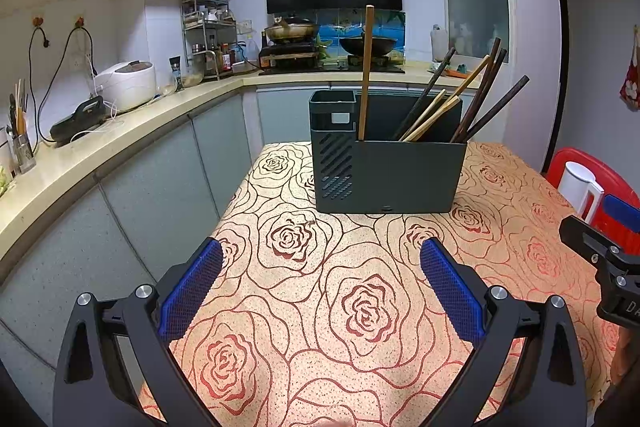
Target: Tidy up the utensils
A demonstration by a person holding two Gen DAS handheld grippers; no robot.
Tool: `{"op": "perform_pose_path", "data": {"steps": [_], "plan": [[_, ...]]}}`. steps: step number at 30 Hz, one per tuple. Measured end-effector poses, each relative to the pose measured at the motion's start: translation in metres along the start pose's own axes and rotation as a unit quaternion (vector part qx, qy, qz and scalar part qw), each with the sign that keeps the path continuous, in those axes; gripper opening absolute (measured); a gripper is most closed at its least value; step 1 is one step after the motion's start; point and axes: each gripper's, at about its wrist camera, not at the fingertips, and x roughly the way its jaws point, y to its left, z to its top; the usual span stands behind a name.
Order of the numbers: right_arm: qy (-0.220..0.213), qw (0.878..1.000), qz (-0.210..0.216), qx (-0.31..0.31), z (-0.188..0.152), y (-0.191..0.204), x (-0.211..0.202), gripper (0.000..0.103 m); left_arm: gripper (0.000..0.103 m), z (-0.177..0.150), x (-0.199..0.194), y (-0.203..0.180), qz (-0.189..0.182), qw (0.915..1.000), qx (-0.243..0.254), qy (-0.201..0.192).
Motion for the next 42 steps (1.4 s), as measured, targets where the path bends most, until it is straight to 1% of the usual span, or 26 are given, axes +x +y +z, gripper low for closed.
{"op": "perform_pose_path", "data": {"steps": [3,11,15,19,28,42], "plan": [[0.001,1.0,0.0,0.0,-0.001,-0.001,0.001,0.096,0.096,0.0,-0.002,0.001,0.005,0.9999,0.004,-0.008],[0.004,1.0,-0.001,0.003,-0.002,-0.004,0.003,0.096,0.096,0.003,-0.005,0.002,0.004,0.9998,0.005,-0.017],[0.004,1.0,-0.001,0.002,-0.002,-0.004,0.002,0.096,0.096,0.006,0.0,0.008,0.005,1.0,-0.009,0.0],[0.004,1.0,-0.001,0.001,-0.002,-0.004,0.002,0.096,0.096,0.007,0.002,0.012,0.007,0.9998,-0.016,0.007],[0.004,1.0,-0.001,0.0,-0.001,-0.003,0.002,0.096,0.096,0.008,0.002,0.01,0.004,0.9999,-0.01,0.009],[0.004,1.0,-0.001,0.0,0.0,-0.003,0.002,0.096,0.096,0.008,0.003,0.009,0.003,0.9998,-0.014,0.016]]}}
